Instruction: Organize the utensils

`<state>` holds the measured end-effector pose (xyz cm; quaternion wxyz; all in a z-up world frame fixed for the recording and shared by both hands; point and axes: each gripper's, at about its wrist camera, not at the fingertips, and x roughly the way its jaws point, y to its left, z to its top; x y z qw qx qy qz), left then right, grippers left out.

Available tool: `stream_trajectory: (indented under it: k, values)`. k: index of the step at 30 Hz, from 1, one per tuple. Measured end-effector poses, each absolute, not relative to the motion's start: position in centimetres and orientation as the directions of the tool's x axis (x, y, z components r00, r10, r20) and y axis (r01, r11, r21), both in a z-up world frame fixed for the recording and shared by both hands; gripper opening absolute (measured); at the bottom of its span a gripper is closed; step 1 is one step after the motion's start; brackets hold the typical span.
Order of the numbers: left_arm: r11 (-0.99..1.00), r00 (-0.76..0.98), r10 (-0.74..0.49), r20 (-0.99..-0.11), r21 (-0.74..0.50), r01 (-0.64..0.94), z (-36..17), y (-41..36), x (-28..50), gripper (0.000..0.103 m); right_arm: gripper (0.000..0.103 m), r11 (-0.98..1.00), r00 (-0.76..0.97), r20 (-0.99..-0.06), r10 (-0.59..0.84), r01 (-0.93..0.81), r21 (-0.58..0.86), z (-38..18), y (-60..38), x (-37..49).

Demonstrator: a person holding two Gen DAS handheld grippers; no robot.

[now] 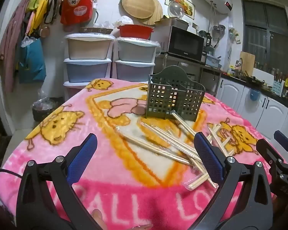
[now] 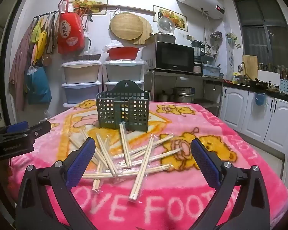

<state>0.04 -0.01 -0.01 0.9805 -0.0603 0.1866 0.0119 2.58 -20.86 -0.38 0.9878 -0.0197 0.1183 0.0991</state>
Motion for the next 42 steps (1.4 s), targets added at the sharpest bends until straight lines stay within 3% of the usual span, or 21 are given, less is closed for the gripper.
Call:
stream_trajectory:
  k: [42]
  values:
    - [0.992, 0.934, 0.001, -0.358, -0.114, -0.045, 0.50, -0.06, 0.05, 0.093, 0.097, 0.979, 0.954, -0.226, 0.194, -0.203, -0.016, 0.15, -21.00, 2.37]
